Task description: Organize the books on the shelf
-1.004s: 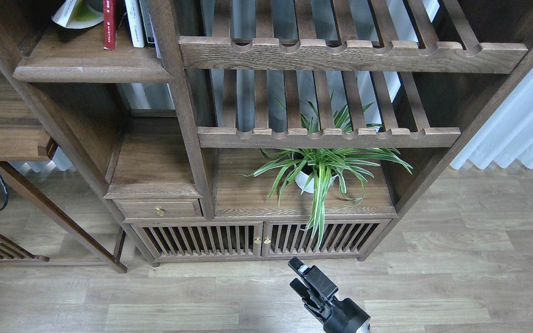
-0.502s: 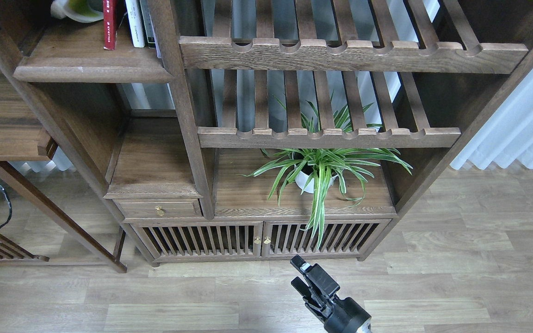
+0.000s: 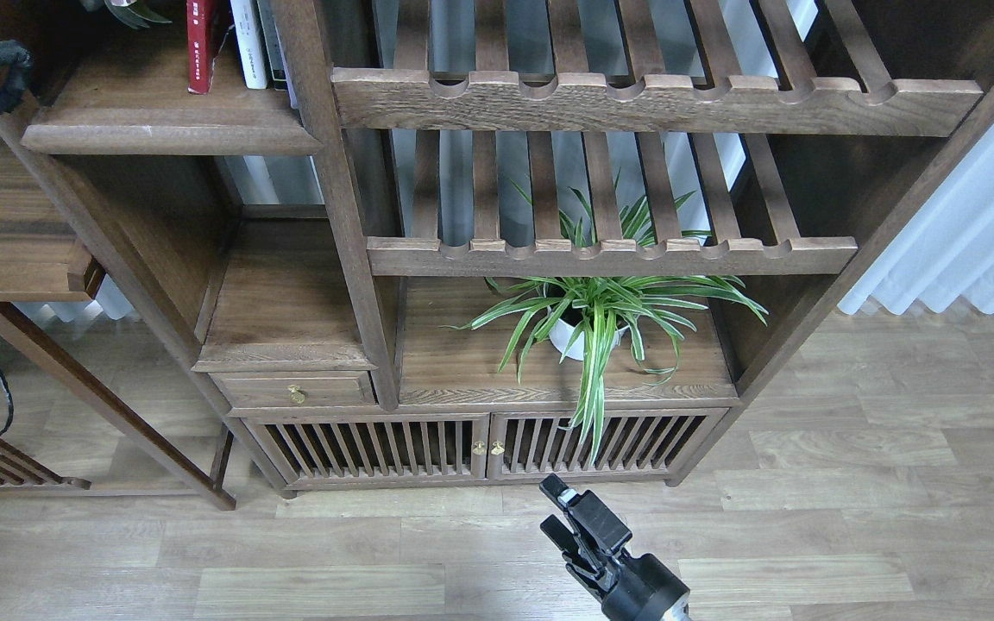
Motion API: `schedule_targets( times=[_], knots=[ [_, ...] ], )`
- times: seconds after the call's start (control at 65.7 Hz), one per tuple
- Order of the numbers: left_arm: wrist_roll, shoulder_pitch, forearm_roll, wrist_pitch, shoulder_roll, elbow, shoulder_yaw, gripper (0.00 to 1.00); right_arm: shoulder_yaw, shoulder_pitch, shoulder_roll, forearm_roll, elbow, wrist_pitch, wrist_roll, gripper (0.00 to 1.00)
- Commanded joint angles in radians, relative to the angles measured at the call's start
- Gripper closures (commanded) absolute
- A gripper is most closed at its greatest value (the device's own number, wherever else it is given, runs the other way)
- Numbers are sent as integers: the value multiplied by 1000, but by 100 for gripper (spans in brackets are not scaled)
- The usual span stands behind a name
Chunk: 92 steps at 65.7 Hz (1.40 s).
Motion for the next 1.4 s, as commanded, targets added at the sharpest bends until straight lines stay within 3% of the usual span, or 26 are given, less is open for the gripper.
schedule_targets(
  times=[0.0, 0.38, 0.517, 0.654, 0.715, 0.974, 1.385],
  knots=[
    [-6, 0, 0, 0, -6, 15, 6, 94, 0, 0, 0, 2, 0, 0, 0, 0],
    [-36, 2, -13, 0, -20, 24, 38, 80, 0, -3, 0, 10, 0, 0, 0, 0],
    [-36, 6, -13, 0, -32, 24, 40, 65, 2, -6, -2, 15, 0, 0, 0, 0],
    [-36, 6, -15, 0, -40, 21, 38, 59, 2, -6, -2, 16, 0, 0, 0, 0],
    [-36, 6, -15, 0, -41, 21, 38, 51, 2, -8, -2, 16, 0, 0, 0, 0],
    [-33, 18, -47, 0, -46, 5, 38, 40, 0, -6, -2, 16, 0, 0, 0, 0],
    [-27, 104, -96, 0, -38, -143, 7, 24, 0, -5, -2, 16, 0, 0, -2, 0]
  ],
)
